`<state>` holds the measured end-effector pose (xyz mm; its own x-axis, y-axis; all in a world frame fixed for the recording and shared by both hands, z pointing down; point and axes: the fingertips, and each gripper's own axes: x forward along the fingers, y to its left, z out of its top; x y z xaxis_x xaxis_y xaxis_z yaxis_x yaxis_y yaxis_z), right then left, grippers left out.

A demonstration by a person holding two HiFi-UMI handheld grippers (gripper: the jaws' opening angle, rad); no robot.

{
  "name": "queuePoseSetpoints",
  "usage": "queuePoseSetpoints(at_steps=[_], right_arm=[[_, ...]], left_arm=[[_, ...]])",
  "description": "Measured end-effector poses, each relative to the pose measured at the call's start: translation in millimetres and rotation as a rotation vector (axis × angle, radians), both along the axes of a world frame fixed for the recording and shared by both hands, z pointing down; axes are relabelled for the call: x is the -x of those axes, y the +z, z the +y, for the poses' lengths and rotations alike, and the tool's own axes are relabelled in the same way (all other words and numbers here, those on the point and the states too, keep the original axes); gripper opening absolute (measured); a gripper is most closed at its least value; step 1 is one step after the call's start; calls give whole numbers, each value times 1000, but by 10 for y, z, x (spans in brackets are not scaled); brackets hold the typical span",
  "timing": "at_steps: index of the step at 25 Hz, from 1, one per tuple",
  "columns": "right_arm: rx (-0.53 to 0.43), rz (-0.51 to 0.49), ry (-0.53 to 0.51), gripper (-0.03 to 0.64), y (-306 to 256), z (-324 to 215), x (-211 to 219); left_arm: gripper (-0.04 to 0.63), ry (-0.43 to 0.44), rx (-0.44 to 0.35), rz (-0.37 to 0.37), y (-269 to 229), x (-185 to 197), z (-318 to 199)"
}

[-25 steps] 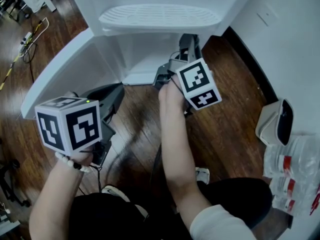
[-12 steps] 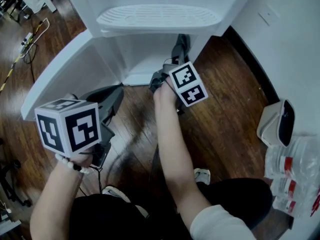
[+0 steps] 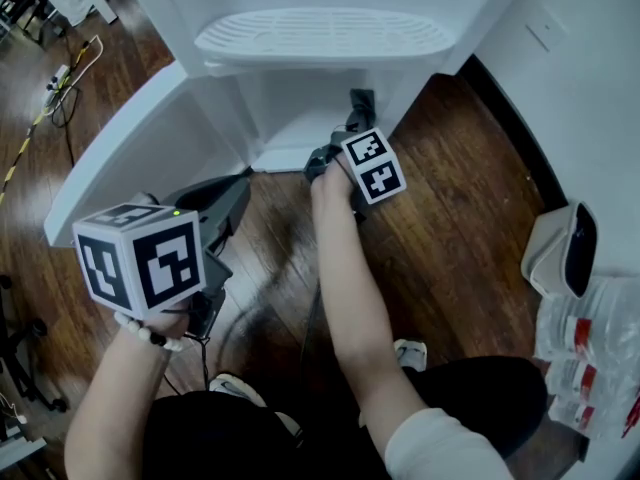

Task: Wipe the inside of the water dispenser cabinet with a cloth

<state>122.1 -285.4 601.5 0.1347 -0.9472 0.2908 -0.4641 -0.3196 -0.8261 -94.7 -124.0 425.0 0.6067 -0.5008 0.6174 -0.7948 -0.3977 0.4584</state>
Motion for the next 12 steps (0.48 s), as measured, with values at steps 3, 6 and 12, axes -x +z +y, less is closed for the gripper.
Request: queuePoseSetpoints(at_steps=[3, 6, 12], right_arm=[[42, -66, 9, 44, 200, -56, 28], [40, -82, 22, 44, 210, -82, 43], [-139, 10, 11, 44, -568, -90, 20]], left_arm=[[-2, -2, 1, 0, 7, 16, -8], [-2, -2, 3, -2, 11, 18, -3], [-3, -2, -1, 3, -11, 25, -8]])
